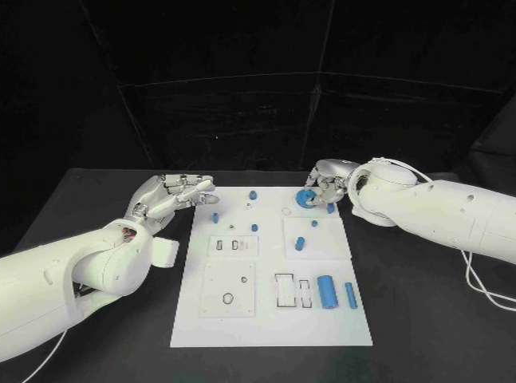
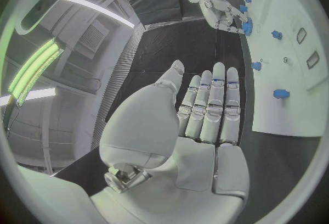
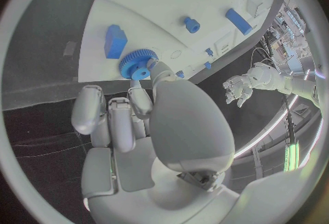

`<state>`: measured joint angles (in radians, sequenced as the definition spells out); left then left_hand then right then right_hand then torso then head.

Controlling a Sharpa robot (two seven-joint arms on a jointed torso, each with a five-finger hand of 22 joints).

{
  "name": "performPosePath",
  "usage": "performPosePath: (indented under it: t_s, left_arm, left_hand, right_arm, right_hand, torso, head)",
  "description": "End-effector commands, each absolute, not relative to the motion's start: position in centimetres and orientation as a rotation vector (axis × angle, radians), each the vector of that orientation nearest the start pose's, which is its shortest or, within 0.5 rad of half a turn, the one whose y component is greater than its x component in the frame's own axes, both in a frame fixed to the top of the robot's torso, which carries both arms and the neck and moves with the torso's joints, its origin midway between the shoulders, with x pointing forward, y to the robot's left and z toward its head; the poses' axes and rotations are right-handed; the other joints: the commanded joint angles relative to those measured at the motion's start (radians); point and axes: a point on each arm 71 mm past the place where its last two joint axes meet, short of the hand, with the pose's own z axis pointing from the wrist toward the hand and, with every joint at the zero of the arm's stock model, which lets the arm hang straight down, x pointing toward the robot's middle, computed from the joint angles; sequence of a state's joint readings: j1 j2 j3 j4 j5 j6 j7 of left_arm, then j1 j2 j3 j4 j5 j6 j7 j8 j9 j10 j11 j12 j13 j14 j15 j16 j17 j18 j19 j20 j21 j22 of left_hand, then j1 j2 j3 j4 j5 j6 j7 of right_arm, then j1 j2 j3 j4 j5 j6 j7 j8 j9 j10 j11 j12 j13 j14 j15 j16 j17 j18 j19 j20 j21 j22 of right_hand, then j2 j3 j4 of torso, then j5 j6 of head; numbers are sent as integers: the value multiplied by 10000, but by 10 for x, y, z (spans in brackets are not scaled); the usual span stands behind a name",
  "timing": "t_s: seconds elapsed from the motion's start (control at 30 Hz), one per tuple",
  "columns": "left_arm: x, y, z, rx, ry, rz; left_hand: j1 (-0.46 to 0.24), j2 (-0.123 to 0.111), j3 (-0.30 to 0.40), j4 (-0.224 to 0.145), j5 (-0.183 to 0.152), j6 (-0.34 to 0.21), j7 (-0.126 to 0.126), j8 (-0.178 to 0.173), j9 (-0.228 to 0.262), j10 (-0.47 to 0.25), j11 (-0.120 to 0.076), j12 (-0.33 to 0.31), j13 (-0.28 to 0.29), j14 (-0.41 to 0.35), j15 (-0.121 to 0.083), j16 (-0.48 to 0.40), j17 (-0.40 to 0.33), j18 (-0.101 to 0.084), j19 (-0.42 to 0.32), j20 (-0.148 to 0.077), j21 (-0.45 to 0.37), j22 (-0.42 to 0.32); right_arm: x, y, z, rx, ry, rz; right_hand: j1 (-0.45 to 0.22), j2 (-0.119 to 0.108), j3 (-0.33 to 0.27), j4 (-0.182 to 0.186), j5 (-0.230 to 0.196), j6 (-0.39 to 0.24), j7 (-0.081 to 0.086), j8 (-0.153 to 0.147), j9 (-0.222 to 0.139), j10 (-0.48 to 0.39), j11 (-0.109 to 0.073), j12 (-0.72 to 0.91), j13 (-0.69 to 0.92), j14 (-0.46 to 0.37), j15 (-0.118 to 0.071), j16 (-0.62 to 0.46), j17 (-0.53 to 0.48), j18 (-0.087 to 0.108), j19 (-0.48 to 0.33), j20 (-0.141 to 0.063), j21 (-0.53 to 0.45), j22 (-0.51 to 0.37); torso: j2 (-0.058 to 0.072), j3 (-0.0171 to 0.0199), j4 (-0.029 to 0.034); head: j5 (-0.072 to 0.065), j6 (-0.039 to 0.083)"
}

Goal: Assemble the parts on the task board

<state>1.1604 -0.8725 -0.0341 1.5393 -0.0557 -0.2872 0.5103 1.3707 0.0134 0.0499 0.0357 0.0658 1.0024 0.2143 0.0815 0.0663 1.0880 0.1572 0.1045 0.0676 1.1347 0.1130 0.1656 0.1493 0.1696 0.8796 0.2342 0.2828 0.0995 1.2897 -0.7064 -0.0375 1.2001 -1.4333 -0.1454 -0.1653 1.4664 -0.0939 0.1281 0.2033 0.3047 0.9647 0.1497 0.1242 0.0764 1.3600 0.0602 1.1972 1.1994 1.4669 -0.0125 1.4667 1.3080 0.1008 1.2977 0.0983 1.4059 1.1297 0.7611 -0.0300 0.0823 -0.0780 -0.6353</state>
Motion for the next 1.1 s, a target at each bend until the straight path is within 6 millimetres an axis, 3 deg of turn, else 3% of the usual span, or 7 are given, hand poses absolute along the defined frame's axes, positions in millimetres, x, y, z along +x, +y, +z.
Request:
performPosePath:
  t_s: [0.03, 0.2, 0.33, 0.77, 0.9, 1.1]
  left_arm:
    - [479, 217, -183, -10135, 13494, -16220]
    - [479, 217, -183, -10134, 13498, -16228]
    - [479, 216, -183, -10133, 13501, -16235]
    - [479, 217, -183, -10135, 13497, -16225]
    - [479, 217, -183, -10134, 13489, -16219]
    - [479, 217, -183, -10130, 13480, -16216]
  left_hand:
    - [4, 64, -3, -42, -16, 42, 39, -58, -13, 14, 40, -68, -16, 42, 38, -30, 16, 152, 68, -3, -36, -16]
    - [4, 64, -3, -42, -16, 42, 39, -58, -13, 14, 40, -68, -16, 42, 38, -30, 16, 152, 68, -3, -36, -16]
    - [4, 64, -3, -42, -16, 42, 39, -58, -13, 14, 40, -68, -16, 42, 38, -30, 16, 152, 68, -3, -36, -16]
    - [4, 64, -3, -42, -16, 42, 39, -58, -13, 14, 40, -68, -16, 42, 38, -30, 16, 152, 68, -3, -36, -16]
    - [4, 64, -3, -42, -16, 42, 39, -58, -13, 14, 40, -68, -16, 42, 38, -30, 16, 152, 68, -3, -36, -16]
    - [5, 67, 0, -56, -16, 44, 41, -66, -13, 11, 43, -81, -17, 46, 39, -42, 21, 152, 73, -2, -41, -22]
  right_arm:
    - [558, -232, -167, -961, 17673, 3729]
    - [557, -228, -161, -1036, 16842, 3620]
    - [553, -219, -156, -1108, 16186, 3901]
    - [522, -176, -138, -1695, 14693, 4960]
    - [518, -157, -136, -1992, 14532, 5145]
    - [520, -129, -138, -2379, 14601, 5310]
  right_hand:
    - [142, 223, 291, -129, -503, 237, -67, 96, 12, 53, -79, 99, 69, 595, -68, 68, 366, -116, 24, -50, 82, 54]
    - [215, 387, 792, -297, -1106, 426, -110, 107, -28, 139, -118, 211, 205, 615, -104, 103, 456, -137, 85, -92, 127, 155]
    - [186, 388, 936, -341, -1112, 497, -126, 115, -34, 176, -130, 265, 266, 623, -112, 116, 487, -145, 111, -99, 145, 197]
    - [-157, 170, 1111, -333, -1204, 588, -142, 83, -60, 222, -140, 294, 317, 631, -121, 129, 526, -176, 202, -109, 208, 348]
    - [-230, 140, 1144, -319, -1242, 599, -144, 73, -64, 229, -141, 296, 324, 632, -123, 132, 534, -180, 216, -110, 218, 372]
    - [-269, 134, 1167, -309, -1261, 602, -145, 65, -66, 232, -142, 296, 328, 631, -123, 129, 529, -181, 219, -111, 221, 379]
  torso:
    - [-3, -1, -1]
    - [0, -2, -6]
    - [-2, 7, -2]
    - [-20, -21, 1]
    - [-3, -7, 14]
    - [2, -17, 18]
  head:
    - [2, -5]
    - [2, -5]
    - [7, -4]
    - [30, 62]
    - [55, 80]
    - [69, 72]
